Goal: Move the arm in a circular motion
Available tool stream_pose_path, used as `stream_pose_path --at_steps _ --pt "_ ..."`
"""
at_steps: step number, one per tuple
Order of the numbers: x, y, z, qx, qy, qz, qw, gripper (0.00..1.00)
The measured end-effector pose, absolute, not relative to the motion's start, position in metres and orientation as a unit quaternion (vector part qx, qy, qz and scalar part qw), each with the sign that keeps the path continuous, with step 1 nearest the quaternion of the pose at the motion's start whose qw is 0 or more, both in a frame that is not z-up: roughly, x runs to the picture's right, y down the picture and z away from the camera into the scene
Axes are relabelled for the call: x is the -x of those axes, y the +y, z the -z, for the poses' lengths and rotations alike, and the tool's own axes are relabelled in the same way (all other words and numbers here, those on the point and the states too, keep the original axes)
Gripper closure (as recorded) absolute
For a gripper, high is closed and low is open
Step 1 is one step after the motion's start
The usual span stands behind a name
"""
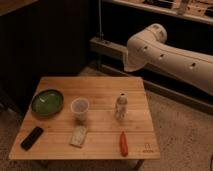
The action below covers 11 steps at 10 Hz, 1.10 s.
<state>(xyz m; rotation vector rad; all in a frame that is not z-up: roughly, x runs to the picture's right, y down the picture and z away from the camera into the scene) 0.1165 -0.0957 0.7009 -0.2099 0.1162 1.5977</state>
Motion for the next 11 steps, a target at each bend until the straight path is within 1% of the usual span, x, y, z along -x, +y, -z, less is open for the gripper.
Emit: stream_pose_path --at_steps 1,4,6,9,11 --pt "-0.116 -0.087 -0.697 0.096 0.056 -0.717 0.688 1.00" --pt "-0.146 -0.043 -0.679 0.082 0.068 -0.728 0.678 1.00" --pt "-0.160 -0.016 -0.665 0.085 0.074 -0.729 0.676 1.00" --pt "-0.144 0.008 -0.657 0.104 0.075 -0.720 0.682 1.00" --pt "-0.110 0.018 -0.656 0.121 0.082 -0.700 0.699 1.00"
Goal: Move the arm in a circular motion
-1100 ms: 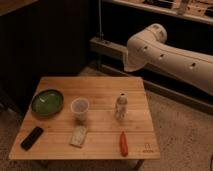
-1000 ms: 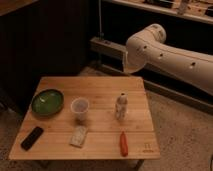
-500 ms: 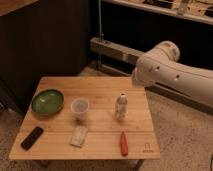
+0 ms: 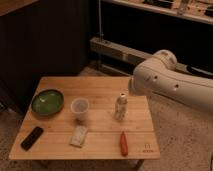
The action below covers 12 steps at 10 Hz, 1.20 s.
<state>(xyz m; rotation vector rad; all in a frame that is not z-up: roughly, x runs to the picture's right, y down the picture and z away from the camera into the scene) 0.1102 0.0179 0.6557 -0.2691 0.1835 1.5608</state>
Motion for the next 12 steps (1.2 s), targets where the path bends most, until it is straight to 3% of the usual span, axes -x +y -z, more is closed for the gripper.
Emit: stream_pose_path --at_steps 8,12 --pt "0.000 0.062 -0.656 0.179 0.094 -0.634 0.746 1.00" --pt "0.066 0.054 -0.666 0.194 0.094 -0.595 0.774 1.00"
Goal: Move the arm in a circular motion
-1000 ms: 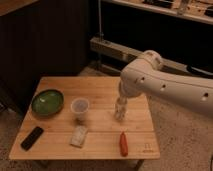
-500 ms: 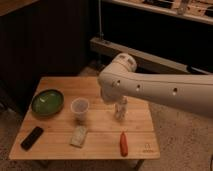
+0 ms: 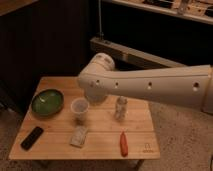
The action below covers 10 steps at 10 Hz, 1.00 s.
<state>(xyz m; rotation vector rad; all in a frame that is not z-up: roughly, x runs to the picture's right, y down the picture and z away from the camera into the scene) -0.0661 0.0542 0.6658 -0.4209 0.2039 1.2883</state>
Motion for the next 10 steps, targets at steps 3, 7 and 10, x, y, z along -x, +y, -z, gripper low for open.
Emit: stream_pose_path --at_steps 3,7,10 --pt "0.090 0.063 -0.668 0.206 0.094 -0.568 0.791 1.00" --pt "0.104 0.043 -0.690 0.207 0.093 -0.564 0.794 1.00" --pt "0.113 0.015 -0.723 0.207 0.088 -0.550 0.804 1.00"
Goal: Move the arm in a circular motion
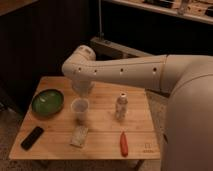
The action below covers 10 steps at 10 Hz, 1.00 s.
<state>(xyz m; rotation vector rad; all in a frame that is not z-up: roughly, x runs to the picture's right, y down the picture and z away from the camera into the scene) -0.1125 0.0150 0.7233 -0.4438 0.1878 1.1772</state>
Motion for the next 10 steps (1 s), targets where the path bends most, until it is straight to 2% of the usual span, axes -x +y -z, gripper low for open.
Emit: stream_pose_path --at_steps 3,8,10 --pt "0.130 0.003 -0.736 0.209 0.087 -0.554 0.801 1.00" --pt "0.050 -0.042 -0.774 0.200 0.086 -0.583 0.783 1.00" --pt "0.025 -0.046 -0.782 0.202 0.089 -0.601 0.768 1.00"
